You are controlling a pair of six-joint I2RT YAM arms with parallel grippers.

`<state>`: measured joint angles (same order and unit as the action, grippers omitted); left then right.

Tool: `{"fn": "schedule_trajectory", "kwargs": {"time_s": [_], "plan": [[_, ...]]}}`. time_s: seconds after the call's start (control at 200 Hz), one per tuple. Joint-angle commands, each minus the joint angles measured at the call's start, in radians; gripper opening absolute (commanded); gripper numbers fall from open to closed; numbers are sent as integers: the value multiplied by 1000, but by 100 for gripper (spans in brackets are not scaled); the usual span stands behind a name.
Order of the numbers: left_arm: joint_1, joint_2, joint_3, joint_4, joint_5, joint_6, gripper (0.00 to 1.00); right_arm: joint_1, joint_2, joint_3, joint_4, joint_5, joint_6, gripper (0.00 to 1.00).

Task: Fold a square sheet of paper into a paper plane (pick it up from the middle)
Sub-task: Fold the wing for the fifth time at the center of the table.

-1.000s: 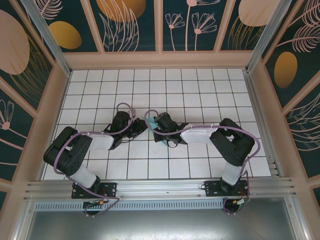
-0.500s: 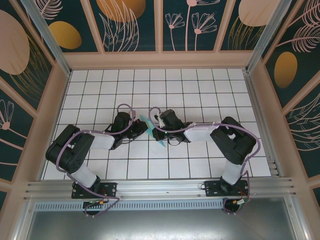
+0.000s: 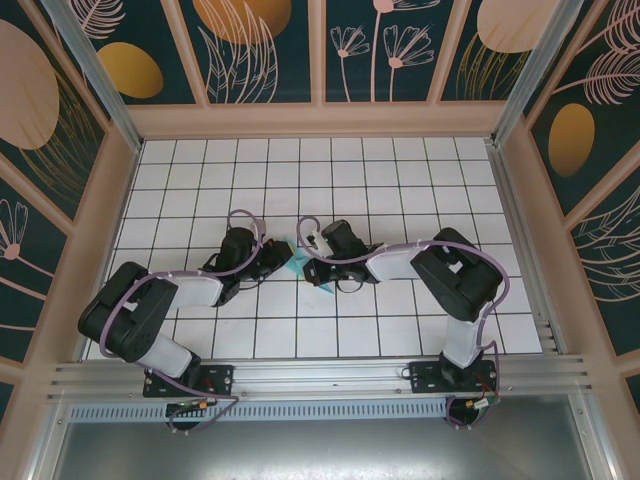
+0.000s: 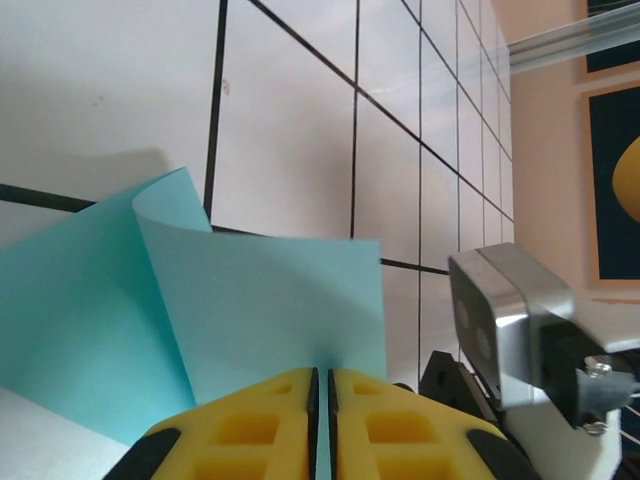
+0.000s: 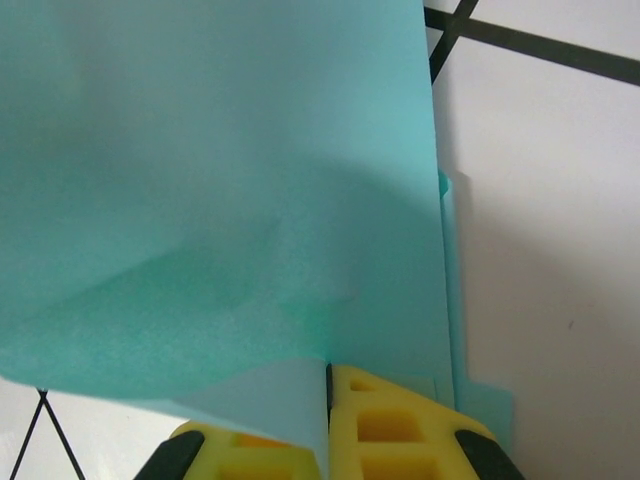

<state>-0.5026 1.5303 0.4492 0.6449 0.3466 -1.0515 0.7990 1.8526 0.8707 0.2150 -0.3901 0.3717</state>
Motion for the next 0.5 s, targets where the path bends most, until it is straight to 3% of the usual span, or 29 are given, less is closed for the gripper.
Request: {"fn": "schedule_trajectory", "kwargs": {"time_s": [0.0,0.205,0.415,0.495], "plan": [[-4,-17,-13,69,-3,5,16,-12,27,20,17,-45,-7,6],[-4,-88,-29,8,-77,40,22,-26,21,12,23,-62,4,6],[-4,-239,-24,-162,-206,73,48,-27,18,17,13,-64,0,6],[-1,-245,15,-275,-243,76,53,-26,19,22,8,-59,-5,7]]}}
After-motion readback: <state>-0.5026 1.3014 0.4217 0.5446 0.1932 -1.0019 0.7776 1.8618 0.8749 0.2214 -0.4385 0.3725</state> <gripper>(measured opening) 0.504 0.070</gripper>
